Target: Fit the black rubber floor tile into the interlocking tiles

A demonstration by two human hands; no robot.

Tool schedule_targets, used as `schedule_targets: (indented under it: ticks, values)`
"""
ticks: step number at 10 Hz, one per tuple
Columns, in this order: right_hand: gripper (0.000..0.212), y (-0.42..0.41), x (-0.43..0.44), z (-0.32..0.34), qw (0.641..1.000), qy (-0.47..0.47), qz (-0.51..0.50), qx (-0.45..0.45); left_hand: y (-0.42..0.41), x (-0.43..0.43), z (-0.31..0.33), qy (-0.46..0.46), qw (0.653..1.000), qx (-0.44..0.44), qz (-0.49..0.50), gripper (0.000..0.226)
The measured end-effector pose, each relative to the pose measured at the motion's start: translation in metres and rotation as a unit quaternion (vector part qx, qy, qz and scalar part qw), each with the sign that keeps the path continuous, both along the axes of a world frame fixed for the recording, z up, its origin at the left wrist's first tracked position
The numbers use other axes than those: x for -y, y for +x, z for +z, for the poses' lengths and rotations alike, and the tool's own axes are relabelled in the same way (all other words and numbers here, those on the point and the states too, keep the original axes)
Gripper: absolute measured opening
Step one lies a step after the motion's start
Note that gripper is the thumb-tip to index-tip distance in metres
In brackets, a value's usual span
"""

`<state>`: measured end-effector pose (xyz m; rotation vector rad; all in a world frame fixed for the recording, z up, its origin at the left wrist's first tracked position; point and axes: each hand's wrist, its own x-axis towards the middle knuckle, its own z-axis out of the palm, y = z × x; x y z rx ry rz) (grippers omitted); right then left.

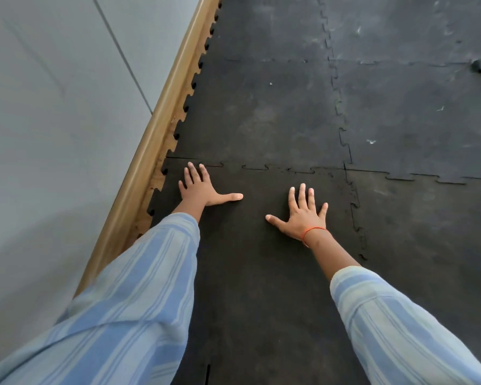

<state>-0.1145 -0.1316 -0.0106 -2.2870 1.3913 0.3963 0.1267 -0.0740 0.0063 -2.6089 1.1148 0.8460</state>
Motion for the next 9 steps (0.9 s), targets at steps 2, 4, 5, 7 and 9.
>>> schedule_targets:
  ticks: [2,4,5,7,9]
  values:
    - [0.15,0.0,0.048,0.01,0.999,0.033,0.008,0.009,0.045,-0.002,-0.007,0.001,1.0,0.001,-0.006,0.155]
    - [0.155,0.002,0.068,0.008,0.998,0.055,0.026,-0.019,0.052,0.001,-0.006,0.016,1.0,-0.012,-0.024,0.153]
    - [0.15,-0.001,0.07,0.016,0.996,0.072,0.03,-0.036,0.046,0.001,0.0,0.02,1.0,-0.009,-0.009,0.146]
    - [0.152,-0.019,0.018,0.015,0.993,0.074,0.014,-0.096,-0.007,-0.024,0.007,0.032,0.998,-0.037,0.039,0.13]
    - [0.133,-0.023,-0.018,0.051,0.976,0.187,-0.031,-0.11,-0.081,-0.056,0.043,0.121,0.978,-0.162,-0.042,0.113]
